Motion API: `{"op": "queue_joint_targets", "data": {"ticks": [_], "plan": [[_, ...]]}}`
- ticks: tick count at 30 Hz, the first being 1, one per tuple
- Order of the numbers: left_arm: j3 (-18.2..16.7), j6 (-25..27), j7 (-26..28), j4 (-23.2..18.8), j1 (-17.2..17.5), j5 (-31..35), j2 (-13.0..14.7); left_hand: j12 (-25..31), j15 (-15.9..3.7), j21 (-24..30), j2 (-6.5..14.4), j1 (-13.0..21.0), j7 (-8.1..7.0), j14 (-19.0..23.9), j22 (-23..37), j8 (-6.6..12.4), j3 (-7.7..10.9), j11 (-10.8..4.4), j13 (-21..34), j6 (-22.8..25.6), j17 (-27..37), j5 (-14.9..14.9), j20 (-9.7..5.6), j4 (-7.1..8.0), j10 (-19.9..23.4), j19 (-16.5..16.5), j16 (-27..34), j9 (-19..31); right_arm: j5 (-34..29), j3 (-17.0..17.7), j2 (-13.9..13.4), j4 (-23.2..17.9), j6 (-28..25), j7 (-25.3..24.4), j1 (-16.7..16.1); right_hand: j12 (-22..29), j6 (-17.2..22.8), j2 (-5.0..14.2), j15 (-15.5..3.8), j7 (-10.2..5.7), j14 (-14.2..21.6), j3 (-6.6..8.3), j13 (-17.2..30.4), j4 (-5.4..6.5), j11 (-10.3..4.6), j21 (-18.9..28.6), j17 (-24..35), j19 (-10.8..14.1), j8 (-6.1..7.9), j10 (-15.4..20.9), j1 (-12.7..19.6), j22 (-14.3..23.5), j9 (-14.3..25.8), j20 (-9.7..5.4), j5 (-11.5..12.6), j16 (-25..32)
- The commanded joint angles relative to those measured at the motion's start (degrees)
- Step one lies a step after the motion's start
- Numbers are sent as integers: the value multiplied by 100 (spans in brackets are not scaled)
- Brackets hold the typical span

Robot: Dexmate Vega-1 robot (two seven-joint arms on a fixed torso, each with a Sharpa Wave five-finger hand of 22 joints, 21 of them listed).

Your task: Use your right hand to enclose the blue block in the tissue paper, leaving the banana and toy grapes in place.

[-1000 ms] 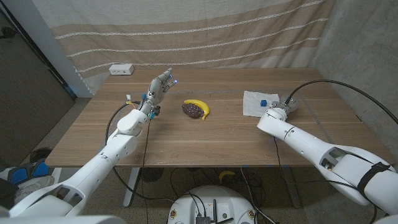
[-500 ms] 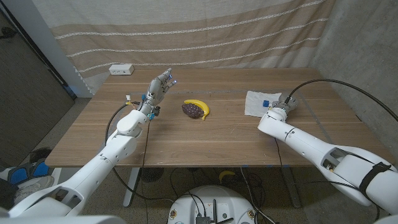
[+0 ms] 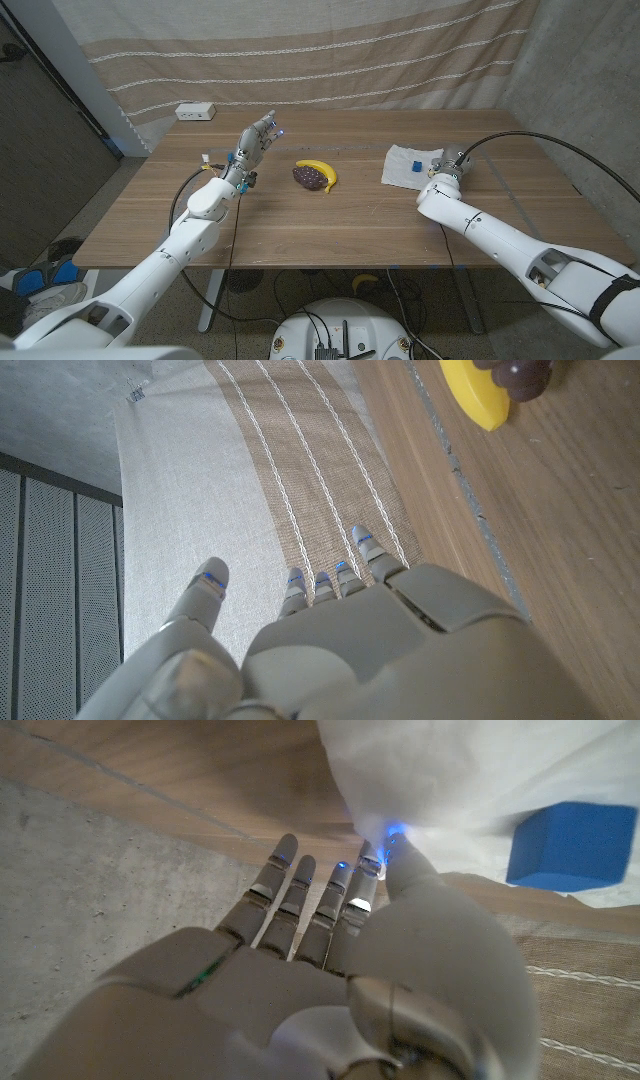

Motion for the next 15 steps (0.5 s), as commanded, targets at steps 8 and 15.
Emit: {"op": "queue_joint_targets", "data": {"ticks": [8, 15], "plan": [[-64, -84, 24, -136, 152, -12, 69, 21, 2, -21, 222, 74, 5, -36, 25, 1, -9, 25, 26, 12, 2, -10, 10, -61, -10, 44, -5, 33, -257, 98, -163, -743, 487, 67, -208, 58, 44, -24, -910, 159, 109, 107, 26, -5, 54, 72, -63, 81, 134, 135, 57, 13, 116, 46, 79, -91], [-101, -101, 53, -218, 234, -37, 96, 22, 2, -26, 228, 79, 13, -37, 25, 2, -12, 31, 26, 13, 2, -12, 8, -72, -9, 47, -5, 33, -329, 65, -168, -854, 582, 208, -207, 85, 62, -36, -909, 281, 208, 171, 43, -5, 97, 97, -107, 101, 212, 242, 75, 11, 200, 102, 125, -123]]}}
